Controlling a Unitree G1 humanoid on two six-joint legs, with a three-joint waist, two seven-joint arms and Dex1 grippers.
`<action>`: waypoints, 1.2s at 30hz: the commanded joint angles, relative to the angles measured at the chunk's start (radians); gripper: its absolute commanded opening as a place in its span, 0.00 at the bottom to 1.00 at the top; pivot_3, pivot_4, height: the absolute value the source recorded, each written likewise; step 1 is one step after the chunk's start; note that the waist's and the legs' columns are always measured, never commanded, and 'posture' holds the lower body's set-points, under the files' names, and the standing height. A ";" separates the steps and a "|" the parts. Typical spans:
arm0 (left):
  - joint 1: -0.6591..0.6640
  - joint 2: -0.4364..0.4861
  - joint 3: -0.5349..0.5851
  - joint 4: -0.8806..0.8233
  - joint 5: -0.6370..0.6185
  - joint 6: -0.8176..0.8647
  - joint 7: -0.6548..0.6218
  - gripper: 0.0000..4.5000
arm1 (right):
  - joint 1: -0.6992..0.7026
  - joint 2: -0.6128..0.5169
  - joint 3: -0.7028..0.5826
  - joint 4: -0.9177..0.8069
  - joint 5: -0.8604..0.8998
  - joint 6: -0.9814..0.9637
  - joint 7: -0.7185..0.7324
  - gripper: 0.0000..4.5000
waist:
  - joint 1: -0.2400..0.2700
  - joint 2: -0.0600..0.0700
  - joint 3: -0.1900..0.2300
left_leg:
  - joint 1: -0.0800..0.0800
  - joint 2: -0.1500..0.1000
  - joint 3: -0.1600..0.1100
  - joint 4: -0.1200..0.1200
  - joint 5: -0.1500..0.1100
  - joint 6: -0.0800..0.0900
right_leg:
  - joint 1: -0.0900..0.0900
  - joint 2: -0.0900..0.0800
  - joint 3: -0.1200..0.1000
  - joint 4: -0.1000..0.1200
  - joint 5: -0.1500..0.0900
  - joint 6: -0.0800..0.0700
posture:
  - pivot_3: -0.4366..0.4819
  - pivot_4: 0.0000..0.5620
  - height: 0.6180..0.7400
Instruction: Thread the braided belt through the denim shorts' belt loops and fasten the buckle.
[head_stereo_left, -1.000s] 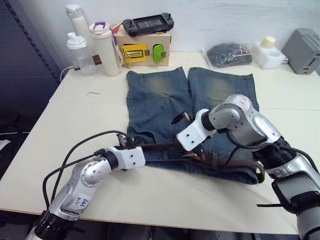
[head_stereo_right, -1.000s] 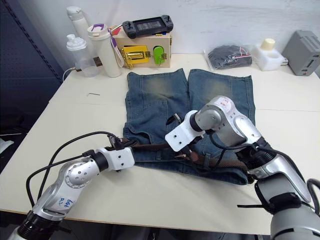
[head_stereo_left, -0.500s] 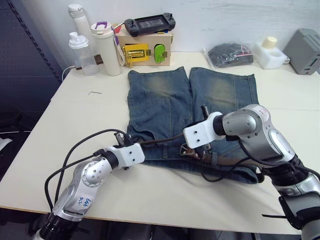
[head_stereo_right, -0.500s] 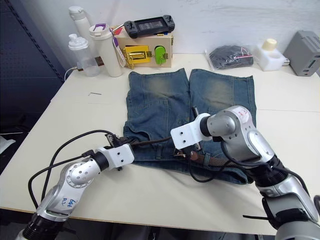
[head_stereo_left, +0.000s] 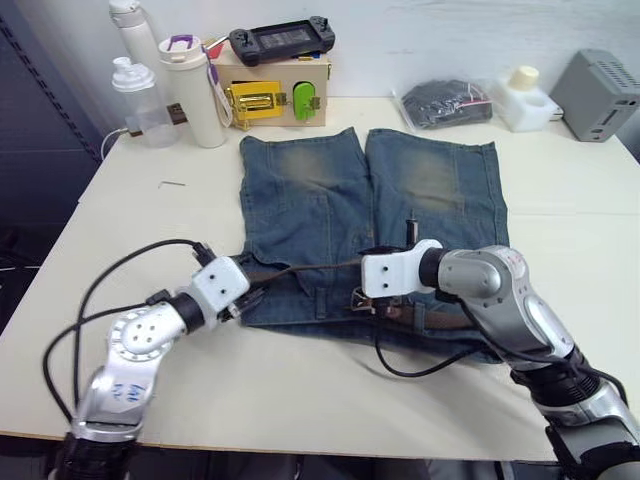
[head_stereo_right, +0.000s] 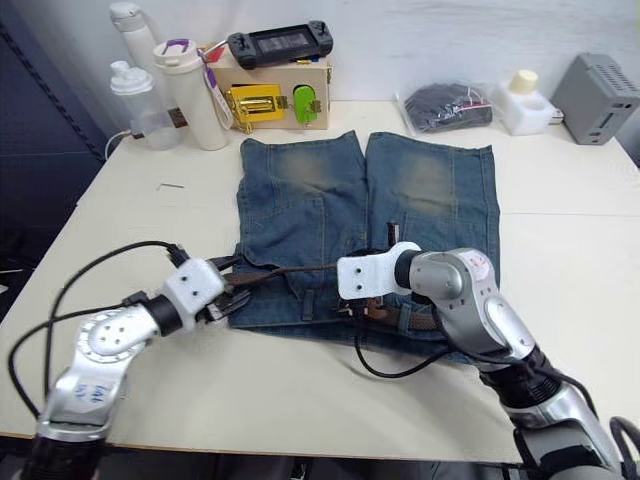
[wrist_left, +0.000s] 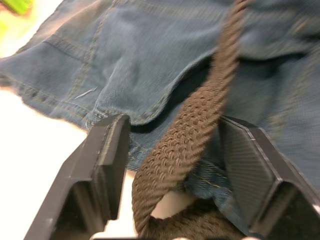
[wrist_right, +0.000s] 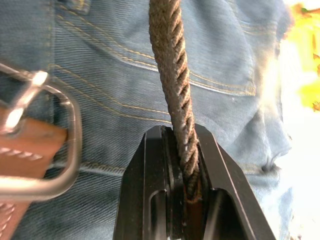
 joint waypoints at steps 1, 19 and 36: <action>-0.029 0.049 0.104 -0.065 -0.205 0.128 -0.099 0.67 | 0.001 0.043 -0.037 -0.018 -0.037 -0.002 -0.121 0.00 | -0.003 0.000 0.000 | 0.000 0.000 0.000 0.000 0.000 0.000 | 0.000 0.000 0.000 0.000 0.000 0.000 | 0.48 0.27 0.22; 0.103 -0.338 0.073 0.059 -1.810 0.325 0.931 0.67 | 0.083 0.139 0.050 0.005 -0.169 -0.201 -0.423 0.00 | -0.030 -0.002 0.000 | 0.004 0.000 -0.005 -0.002 0.001 -0.001 | 0.002 0.001 0.000 0.005 0.000 0.000 | 0.48 0.27 0.22; -0.057 -0.606 0.015 0.037 -1.874 0.129 1.439 0.67 | 0.084 0.126 0.058 0.024 -0.249 -0.328 -0.468 0.00 | -0.021 -0.008 -0.001 | 0.003 -0.003 0.002 0.006 0.000 -0.001 | -0.004 0.002 0.013 0.020 0.000 0.000 | 0.48 0.27 0.22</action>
